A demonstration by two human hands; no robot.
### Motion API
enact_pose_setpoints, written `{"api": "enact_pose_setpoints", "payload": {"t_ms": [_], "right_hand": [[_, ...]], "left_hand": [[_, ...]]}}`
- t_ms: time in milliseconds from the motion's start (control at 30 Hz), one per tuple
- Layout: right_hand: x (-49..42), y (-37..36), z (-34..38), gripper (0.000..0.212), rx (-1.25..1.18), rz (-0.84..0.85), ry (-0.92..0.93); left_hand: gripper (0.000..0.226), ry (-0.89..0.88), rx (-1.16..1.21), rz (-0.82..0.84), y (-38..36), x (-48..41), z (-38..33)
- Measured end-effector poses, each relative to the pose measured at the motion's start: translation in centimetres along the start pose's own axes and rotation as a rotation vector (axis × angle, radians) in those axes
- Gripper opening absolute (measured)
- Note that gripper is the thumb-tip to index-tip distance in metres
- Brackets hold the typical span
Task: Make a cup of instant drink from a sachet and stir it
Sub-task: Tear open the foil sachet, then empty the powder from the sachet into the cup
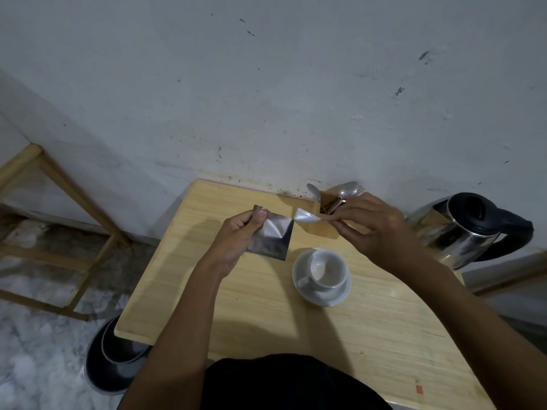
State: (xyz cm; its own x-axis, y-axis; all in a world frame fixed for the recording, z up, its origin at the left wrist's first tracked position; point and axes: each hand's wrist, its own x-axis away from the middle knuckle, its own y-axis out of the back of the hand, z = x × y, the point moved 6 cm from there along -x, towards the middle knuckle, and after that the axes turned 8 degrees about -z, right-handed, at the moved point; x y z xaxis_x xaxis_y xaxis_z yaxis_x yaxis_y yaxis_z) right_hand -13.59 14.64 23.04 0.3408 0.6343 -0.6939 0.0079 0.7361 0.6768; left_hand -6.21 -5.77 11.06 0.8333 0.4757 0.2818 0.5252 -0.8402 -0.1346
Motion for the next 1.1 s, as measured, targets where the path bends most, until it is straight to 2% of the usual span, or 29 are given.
{"api": "enact_pose_setpoints", "payload": {"t_ms": [100, 200, 300, 433, 567, 700, 767, 833, 1000, 1033, 1100], "right_hand": [[1.0, 1.1, -1.6, 0.013, -0.019, -0.014, -0.226], [2.5, 0.3, -3.5, 0.019, -0.133, 0.039, -0.58], [4.1, -3.8, -5.1, 0.013, -0.214, 0.182, -0.847], [5.5, -11.0, -5.5, 0.002, -0.157, 0.398, -0.856], [5.5, -17.2, -5.4, 0.016, -0.132, 0.567, -0.839], [5.5, -20.0, -5.4, 0.024, -0.023, 0.66, -0.767], [5.1, -19.6, -5.5, 0.027, 0.041, 0.609, -0.723], [4.5, -18.3, -5.5, 0.026, -0.019, 0.484, -0.758], [5.6, -12.5, -3.9, 0.023, -0.434, 0.078, -1.11], [6.2, -11.7, -3.2, 0.021, -0.512, 0.053, -1.148], [7.5, -11.2, -1.6, 0.015, -0.64, 0.122, -1.163]], "left_hand": [[0.022, 0.039, 0.009, -0.09, 2.2, -0.1, 1.1], [0.045, 0.053, -0.031, -0.147, 4.4, -0.1, 1.6], [0.034, 0.016, -0.142, -0.13, 5.0, 0.5, 1.6], [0.019, -0.009, -0.217, -0.124, 4.5, 1.6, 2.0], [0.019, -0.032, -0.232, -0.131, 4.3, 2.6, 2.3], [0.021, -0.045, -0.231, -0.132, 4.3, 3.0, 2.7], [0.022, -0.052, -0.228, -0.147, 4.4, 3.1, 2.7], [0.021, -0.054, -0.213, -0.176, 4.5, 3.1, 2.8], [0.021, -0.025, -0.179, -0.174, 3.5, 2.9, 2.7], [0.021, -0.019, -0.17, -0.169, 3.0, 2.9, 2.6], [0.022, -0.016, -0.168, -0.143, 1.6, 2.7, 2.5]]}}
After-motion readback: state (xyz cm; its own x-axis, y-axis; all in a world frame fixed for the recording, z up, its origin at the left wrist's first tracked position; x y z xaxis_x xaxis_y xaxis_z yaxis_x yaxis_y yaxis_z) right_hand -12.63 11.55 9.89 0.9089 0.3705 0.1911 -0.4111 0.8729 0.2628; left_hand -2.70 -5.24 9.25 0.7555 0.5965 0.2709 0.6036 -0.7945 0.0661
